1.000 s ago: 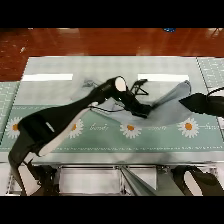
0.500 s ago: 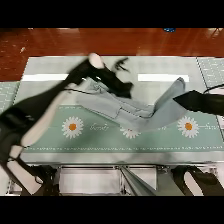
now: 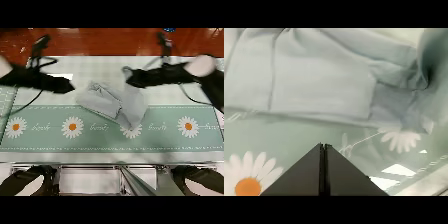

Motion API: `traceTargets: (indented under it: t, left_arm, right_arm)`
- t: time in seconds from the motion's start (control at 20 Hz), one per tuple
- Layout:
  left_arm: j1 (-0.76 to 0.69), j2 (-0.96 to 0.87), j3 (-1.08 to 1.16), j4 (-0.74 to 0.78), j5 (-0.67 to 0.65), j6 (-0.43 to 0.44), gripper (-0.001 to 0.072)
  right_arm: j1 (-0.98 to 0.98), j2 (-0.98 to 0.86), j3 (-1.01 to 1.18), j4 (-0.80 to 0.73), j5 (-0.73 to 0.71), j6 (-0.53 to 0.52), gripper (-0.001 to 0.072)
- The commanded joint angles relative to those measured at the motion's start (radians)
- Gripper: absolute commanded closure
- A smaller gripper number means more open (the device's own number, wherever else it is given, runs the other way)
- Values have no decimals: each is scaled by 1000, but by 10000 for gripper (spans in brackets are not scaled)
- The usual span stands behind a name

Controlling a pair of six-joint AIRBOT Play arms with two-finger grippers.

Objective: Fold the shirts.

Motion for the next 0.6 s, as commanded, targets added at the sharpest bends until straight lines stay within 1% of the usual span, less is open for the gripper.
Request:
traceTargets:
  t: [0.0, 0.15, 0.3, 0.35, 0.4, 0.45, 0.55]
  left_arm:
    - [72, 280, -233, 37, 37, -38, 682]
    - [71, 359, -305, 18, 37, -57, 681]
    - [71, 353, -335, -34, 39, -56, 681]
    - [71, 348, -340, -36, 39, -53, 681]
    - [71, 343, -345, -36, 43, -53, 681]
    - [71, 338, -348, -38, 49, -53, 681]
    - [71, 327, -348, -39, 64, -53, 681]
  right_arm:
    - [119, -297, 211, 47, -45, 16, 692]
    - [164, -467, 322, 104, -51, 18, 692]
    - [185, -576, 412, 150, -67, 24, 691]
    - [185, -603, 436, 169, -78, 24, 644]
    - [185, -622, 449, 184, -90, 24, 399]
    - [184, -628, 456, 196, -101, 12, 300]
    - [164, -605, 456, 212, -120, 22, 300]
